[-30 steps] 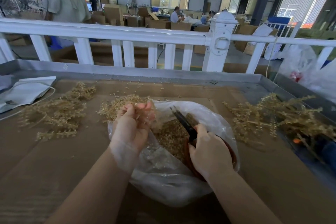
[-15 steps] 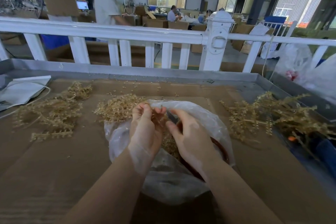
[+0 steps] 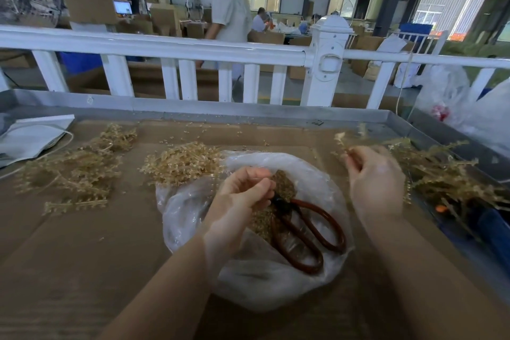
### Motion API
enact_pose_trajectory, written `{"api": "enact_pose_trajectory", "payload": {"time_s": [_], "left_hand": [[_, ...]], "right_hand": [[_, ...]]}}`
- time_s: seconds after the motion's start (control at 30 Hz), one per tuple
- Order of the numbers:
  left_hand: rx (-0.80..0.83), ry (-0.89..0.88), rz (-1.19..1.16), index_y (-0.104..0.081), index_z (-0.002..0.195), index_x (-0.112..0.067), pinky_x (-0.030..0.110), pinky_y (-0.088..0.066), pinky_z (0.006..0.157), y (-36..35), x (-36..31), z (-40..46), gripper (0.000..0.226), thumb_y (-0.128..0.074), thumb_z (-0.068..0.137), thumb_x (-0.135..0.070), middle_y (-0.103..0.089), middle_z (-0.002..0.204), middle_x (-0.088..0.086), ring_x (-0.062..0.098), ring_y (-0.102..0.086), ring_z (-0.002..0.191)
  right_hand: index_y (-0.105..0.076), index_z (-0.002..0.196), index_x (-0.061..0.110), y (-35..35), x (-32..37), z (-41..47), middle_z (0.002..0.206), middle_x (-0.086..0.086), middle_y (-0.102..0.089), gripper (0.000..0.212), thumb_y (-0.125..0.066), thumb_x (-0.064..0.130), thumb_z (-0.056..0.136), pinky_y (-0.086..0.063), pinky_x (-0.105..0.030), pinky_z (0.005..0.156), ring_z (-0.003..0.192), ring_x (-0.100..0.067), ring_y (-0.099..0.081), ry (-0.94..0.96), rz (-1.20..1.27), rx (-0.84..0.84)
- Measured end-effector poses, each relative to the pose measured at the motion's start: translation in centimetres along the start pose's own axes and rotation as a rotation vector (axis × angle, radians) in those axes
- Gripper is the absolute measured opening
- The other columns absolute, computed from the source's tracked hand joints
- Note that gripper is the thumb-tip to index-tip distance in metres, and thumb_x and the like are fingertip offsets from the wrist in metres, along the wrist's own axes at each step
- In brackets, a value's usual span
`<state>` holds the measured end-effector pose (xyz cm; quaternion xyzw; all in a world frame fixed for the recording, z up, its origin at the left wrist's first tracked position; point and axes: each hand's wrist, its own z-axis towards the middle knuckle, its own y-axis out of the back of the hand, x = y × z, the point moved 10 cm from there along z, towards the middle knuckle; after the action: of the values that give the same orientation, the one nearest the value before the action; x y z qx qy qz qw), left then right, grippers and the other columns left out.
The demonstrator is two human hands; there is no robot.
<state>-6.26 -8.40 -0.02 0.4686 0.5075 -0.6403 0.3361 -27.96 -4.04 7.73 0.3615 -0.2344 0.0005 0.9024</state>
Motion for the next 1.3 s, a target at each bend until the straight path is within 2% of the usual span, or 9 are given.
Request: {"api": "enact_pose_trajectory", "payload": {"time_s": [0.2, 0.37, 0.47, 0.63, 0.73, 0.83, 0.97, 1.13, 1.3], "left_hand": [[0.006, -0.112, 0.237, -0.065, 0.079, -0.011, 0.021, -0.05, 0.064, 0.0, -1.5, 0.1, 0.015, -0.06, 0.088, -0.001, -0.061, 0.075, 0.008, 0.015, -0.057, 0.07], [-0.087, -0.238, 0.446, -0.066, 0.077, -0.01, 0.017, -0.045, 0.059, 1.4, -3.8, 0.2, 0.01, -0.065, 0.086, -0.009, -0.062, 0.066, 0.0, 0.009, -0.055, 0.063], [-0.282, -0.352, 0.543, -0.064, 0.076, -0.018, 0.011, -0.046, 0.058, 3.8, -5.9, 0.0, 0.012, -0.065, 0.086, -0.012, -0.062, 0.067, -0.008, -0.002, -0.056, 0.06], [-0.559, -0.367, 0.997, -0.064, 0.103, -0.023, 0.037, -0.046, 0.093, 7.7, -8.1, 1.2, 0.013, -0.054, 0.094, -0.018, -0.059, 0.109, 0.004, 0.022, -0.05, 0.108], [-0.489, -0.122, 1.253, -0.048, 0.136, -0.025, 0.044, -0.031, 0.106, 9.0, -6.3, 3.4, 0.038, -0.045, 0.098, -0.029, -0.042, 0.136, 0.014, 0.033, -0.033, 0.127], [-0.438, -0.071, 1.355, -0.044, 0.141, -0.024, 0.043, -0.03, 0.108, 9.4, -5.8, 4.1, 0.051, -0.055, 0.092, -0.036, -0.037, 0.136, 0.016, 0.034, -0.037, 0.124], [-0.446, -0.04, 1.319, -0.055, 0.128, -0.018, 0.036, -0.043, 0.089, 10.2, -5.8, 4.0, 0.045, -0.058, 0.083, -0.017, -0.035, 0.125, 0.012, 0.028, -0.048, 0.097], [-0.553, -0.151, 1.152, -0.057, 0.11, -0.01, 0.028, -0.039, 0.078, 11.0, -6.7, 3.1, 0.024, -0.055, 0.091, -0.025, -0.035, 0.12, 0.011, 0.016, -0.046, 0.074], [-0.678, -0.441, 0.937, -0.05, 0.107, -0.007, 0.015, -0.031, 0.077, 10.3, -10.2, 1.2, 0.023, -0.058, 0.093, -0.023, -0.041, 0.122, 0.015, 0.017, -0.044, 0.084]], "right_hand": [[-0.06, 0.109, 0.013, -3.8, -4.0, -0.3, 0.112, -0.009, -0.054, 0.019, -0.05, 0.008, 0.094, -0.046, -0.034, 0.082, 0.111, -0.024, -0.048, -0.056, -0.555, 0.395], [-0.057, 0.106, 0.014, -4.8, -4.7, -1.2, 0.098, -0.006, -0.057, 0.017, -0.046, 0.008, 0.094, -0.043, -0.03, 0.072, 0.099, -0.022, -0.054, -0.111, -0.541, 0.476], [-0.056, 0.108, 0.015, -4.6, -3.8, -1.4, 0.112, -0.008, -0.054, 0.018, -0.046, 0.011, 0.094, -0.044, -0.033, 0.084, 0.109, -0.023, -0.049, -0.091, -0.529, 0.438], [-0.059, 0.117, 0.011, -4.2, 0.1, -2.2, 0.122, -0.011, -0.054, 0.03, -0.049, 0.004, 0.089, -0.038, -0.034, 0.097, 0.115, -0.025, -0.045, 0.123, -0.394, 0.303], [-0.065, 0.114, 0.01, -4.5, 4.2, -3.7, 0.11, -0.007, -0.062, 0.028, -0.051, 0.003, 0.09, -0.041, -0.027, 0.092, 0.105, -0.021, -0.051, 0.275, -0.128, 0.302], [-0.063, 0.111, 0.017, -6.2, 6.2, -5.5, 0.107, 0.0, -0.063, 0.021, -0.052, 0.023, 0.095, -0.041, -0.028, 0.093, 0.105, -0.018, -0.053, 0.289, -0.03, 0.425], [-0.057, 0.116, 0.021, -8.0, 6.2, -6.8, 0.118, 0.001, -0.054, 0.03, -0.051, 0.04, 0.094, -0.04, -0.032, 0.097, 0.112, -0.019, -0.05, 0.233, -0.097, 0.534], [-0.053, 0.122, 0.02, -7.7, 5.6, -7.0, 0.12, -0.004, -0.053, 0.036, -0.048, 0.043, 0.095, -0.041, -0.031, 0.095, 0.114, -0.021, -0.05, 0.152, -0.099, 0.528], [-0.054, 0.118, 0.02, -7.6, 4.9, -7.1, 0.115, -0.002, -0.06, 0.032, -0.047, 0.038, 0.093, -0.043, -0.033, 0.096, 0.111, -0.021, -0.053, 0.079, -0.084, 0.588]]}}
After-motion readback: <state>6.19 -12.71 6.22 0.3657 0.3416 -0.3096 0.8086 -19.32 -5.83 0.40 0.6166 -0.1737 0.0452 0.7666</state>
